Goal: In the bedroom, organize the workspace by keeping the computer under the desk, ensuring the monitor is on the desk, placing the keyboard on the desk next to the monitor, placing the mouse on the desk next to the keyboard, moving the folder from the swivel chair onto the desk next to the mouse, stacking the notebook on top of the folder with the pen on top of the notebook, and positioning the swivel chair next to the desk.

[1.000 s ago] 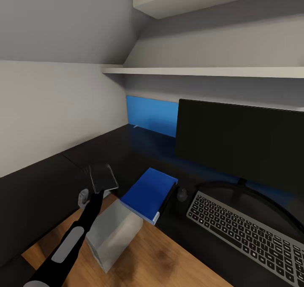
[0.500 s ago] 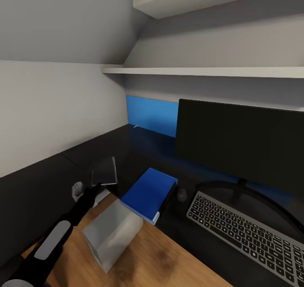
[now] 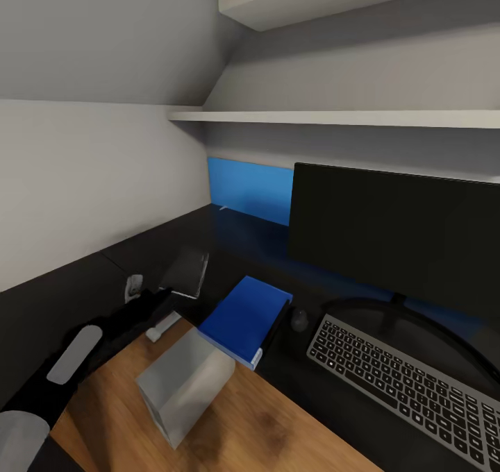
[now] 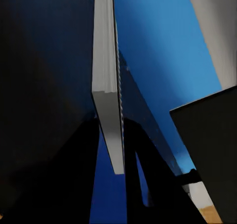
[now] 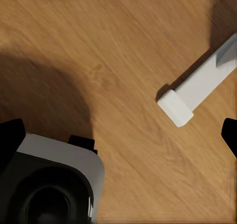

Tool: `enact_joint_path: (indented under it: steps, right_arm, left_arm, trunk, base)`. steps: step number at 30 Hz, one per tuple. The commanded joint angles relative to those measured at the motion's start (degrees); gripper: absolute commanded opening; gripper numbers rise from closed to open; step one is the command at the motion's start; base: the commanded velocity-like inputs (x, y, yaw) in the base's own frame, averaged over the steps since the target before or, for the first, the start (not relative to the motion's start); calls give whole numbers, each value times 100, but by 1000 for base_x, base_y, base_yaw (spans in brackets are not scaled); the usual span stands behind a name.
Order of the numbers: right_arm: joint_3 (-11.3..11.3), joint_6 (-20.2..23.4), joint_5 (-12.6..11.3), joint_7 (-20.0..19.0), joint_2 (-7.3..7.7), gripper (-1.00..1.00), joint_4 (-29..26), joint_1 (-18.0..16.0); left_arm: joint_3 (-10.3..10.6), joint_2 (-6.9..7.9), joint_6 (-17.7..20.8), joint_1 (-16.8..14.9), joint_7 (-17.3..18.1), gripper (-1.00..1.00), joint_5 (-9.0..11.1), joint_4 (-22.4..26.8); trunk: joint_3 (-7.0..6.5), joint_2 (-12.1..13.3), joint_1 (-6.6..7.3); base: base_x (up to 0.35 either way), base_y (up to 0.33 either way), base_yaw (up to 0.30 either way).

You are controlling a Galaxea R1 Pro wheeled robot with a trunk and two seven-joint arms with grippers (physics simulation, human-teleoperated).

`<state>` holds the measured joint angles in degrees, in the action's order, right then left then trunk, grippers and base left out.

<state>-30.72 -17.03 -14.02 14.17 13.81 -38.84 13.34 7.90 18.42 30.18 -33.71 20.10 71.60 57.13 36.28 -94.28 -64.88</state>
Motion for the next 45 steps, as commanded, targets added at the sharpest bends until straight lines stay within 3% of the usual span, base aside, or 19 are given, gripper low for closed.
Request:
enact_joint_path:
  steps: [1,2,4,11,12,15,16,24,29,34,45]
  right_arm:
    - [-44,-20,-59,39,9,100,-7,-3]
    - [-52,-26,-52,37,21,100,8,-5]
    - [-60,-33,-48,36,29,100,18,-6]
    - [-82,-222,-49,34,11,100,31,-7]
    - [-85,-256,-49,34,0,100,32,-7]
    - [-81,-282,-49,35,-9,100,34,-7]
    - [-82,-292,-49,35,-12,100,34,-7]
    - [-91,-313,-49,34,-25,100,35,-7]
    - [-90,-316,-49,38,-26,100,35,-7]
    - [-86,-322,-42,35,-15,100,53,-7]
    - [-96,-333,-39,34,12,100,70,-6]
  left_arm:
    - [8,6,21,-12,-11,-100,4,-4]
    - [15,6,257,-163,98,-100,-196,-83]
    - [20,1,416,-266,197,-100,-378,-164]
    - [25,-8,710,-468,434,-100,-1144,-390]
    - [26,-7,767,-509,584,-100,-1395,-485]
    - [27,2,821,-596,958,-100,-1767,-689]
    - [27,14,842,-671,1274,-100,-1994,-875]
    - [1,82,857,-1011,2803,-100,-2692,-1745]
    - [-40,173,817,-1075,3317,-100,-2801,-1901]
    - [-84,236,788,-1102,3559,-100,-2807,-1957]
    - [-147,199,856,-1213,3551,-100,-2856,-2079]
  trunk:
    - [5,-3,0]
    - [5,-3,0]
    - [5,-3,0]
    - [5,-3,0]
    - [5,-3,0]
    - [5,-3,0]
    - [5,-3,0]
    - [5,-3,0]
    - [5,-3,0]
    - [5,-3,0]
    - [5,-3,0]
  base:
    - [0,0,0]
    - [0,0,0]
    - [0,0,0]
    - [0,0,0]
    - [0,0,0]
    - [0,0,0]
    - [0,0,0]
    - [0,0,0]
    - [0,0,0]
    - [0,0,0]
    - [0,0,0]
